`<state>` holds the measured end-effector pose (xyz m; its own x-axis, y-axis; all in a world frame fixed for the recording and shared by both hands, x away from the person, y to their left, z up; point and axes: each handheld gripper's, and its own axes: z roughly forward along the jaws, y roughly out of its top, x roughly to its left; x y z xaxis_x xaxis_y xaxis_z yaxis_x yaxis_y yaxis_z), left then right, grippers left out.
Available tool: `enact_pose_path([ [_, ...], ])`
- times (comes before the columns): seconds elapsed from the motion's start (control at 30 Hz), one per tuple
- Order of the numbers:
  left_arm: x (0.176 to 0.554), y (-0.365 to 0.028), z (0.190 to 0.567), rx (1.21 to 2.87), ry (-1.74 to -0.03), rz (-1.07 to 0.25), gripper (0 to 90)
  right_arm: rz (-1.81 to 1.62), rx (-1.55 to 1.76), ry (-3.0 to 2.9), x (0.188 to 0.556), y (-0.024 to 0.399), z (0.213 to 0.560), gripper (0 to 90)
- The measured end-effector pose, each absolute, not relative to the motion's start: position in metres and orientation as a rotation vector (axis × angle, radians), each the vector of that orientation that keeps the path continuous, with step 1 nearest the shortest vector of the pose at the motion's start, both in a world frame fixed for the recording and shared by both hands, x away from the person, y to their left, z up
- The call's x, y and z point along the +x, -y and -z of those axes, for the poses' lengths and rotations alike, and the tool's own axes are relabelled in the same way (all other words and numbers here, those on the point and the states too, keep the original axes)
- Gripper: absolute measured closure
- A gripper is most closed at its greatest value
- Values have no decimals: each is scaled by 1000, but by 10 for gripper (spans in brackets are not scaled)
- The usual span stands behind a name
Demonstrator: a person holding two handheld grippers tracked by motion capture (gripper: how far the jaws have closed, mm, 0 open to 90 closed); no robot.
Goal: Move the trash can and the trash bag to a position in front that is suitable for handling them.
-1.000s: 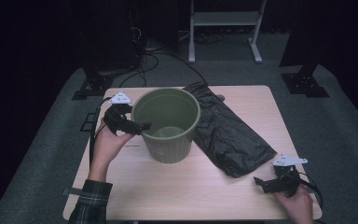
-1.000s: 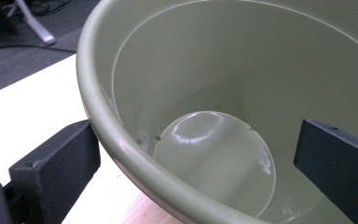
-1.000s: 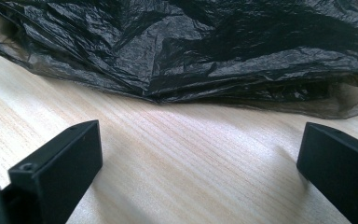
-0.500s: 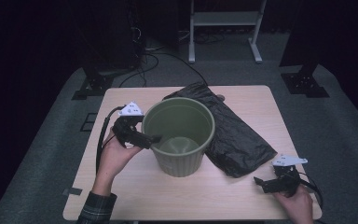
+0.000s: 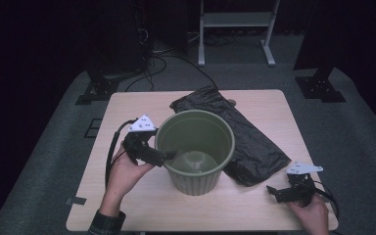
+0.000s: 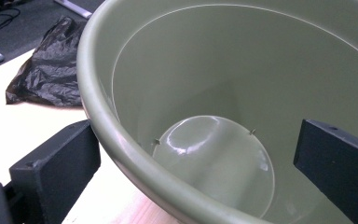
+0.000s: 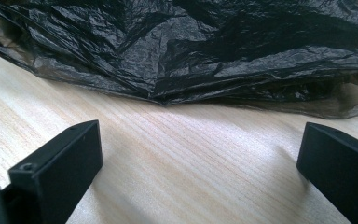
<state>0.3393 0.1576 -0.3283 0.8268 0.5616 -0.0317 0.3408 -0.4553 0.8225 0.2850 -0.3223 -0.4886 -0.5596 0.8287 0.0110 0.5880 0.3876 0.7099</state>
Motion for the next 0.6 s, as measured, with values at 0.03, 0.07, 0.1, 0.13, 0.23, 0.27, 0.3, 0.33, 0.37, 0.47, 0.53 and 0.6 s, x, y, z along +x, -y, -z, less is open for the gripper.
enact_pose_path([
  [0.03,339,-157,328,2088,-662,-305,0,-969,1231,-2305,285,322,489,0],
  [0.07,339,-157,328,2088,-662,-305,0,-969,1231,-2305,285,322,489,0],
  [0.1,339,-157,328,2086,-662,-304,0,-969,1231,-2305,285,322,489,0],
  [0.13,340,-157,329,2086,-660,-304,0,-968,1231,-2305,285,322,489,0],
  [0.23,340,-155,328,2088,-653,-304,0,-968,1232,-2305,285,322,489,0],
  [0.27,341,-154,328,2088,-650,-305,0,-968,1232,-2305,285,322,489,0],
  [0.3,341,-154,328,2086,-648,-306,0,-968,1231,-2305,285,322,489,0],
  [0.33,341,-155,328,2081,-651,-307,0,-969,1231,-2305,285,322,489,0],
  [0.37,342,-156,328,2070,-651,-306,0,-968,1231,-2305,285,322,489,0],
  [0.47,343,-160,323,2037,-650,-310,0,-969,1232,-2305,285,322,489,0],
  [0.53,343,-162,319,2026,-649,-319,0,-968,1232,-2306,285,322,489,0],
  [0.6,341,-166,312,2022,-648,-339,0,-969,1233,-2305,285,322,489,0],
])
